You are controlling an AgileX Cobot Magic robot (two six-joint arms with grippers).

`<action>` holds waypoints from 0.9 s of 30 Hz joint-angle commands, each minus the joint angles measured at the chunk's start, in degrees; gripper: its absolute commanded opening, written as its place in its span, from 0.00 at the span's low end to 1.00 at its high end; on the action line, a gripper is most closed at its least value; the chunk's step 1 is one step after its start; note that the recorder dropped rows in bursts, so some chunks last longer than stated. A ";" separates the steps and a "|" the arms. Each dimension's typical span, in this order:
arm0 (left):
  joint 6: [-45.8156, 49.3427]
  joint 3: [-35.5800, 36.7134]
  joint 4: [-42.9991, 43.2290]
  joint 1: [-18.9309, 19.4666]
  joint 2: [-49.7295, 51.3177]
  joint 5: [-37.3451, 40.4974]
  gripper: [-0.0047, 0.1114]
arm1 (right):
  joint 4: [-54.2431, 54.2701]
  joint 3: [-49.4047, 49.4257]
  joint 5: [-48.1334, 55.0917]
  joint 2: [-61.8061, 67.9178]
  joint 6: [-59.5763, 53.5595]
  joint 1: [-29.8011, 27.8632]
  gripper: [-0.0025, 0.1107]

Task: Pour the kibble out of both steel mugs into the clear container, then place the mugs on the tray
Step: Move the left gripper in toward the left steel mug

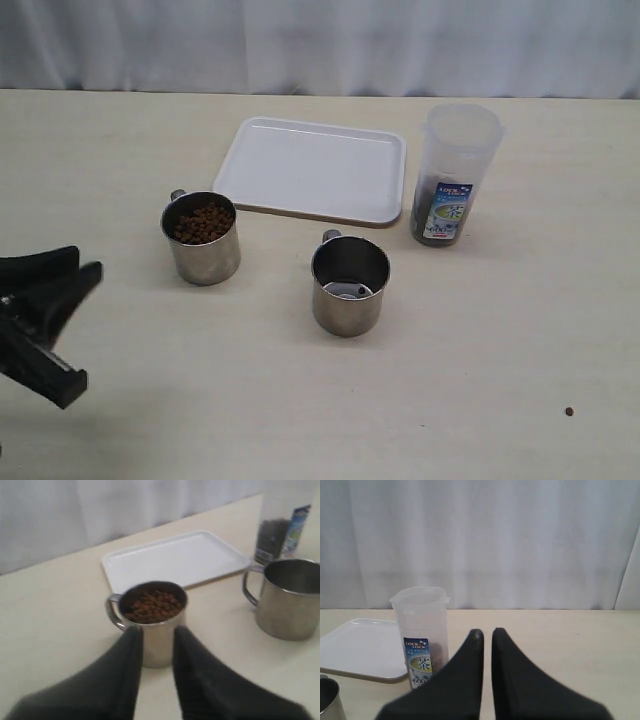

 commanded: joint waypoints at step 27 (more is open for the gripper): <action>16.03 -25.38 -1.59 -0.06 51.74 -13.67 0.94 | -0.06 0.22 -0.57 -0.21 0.30 -0.42 0.06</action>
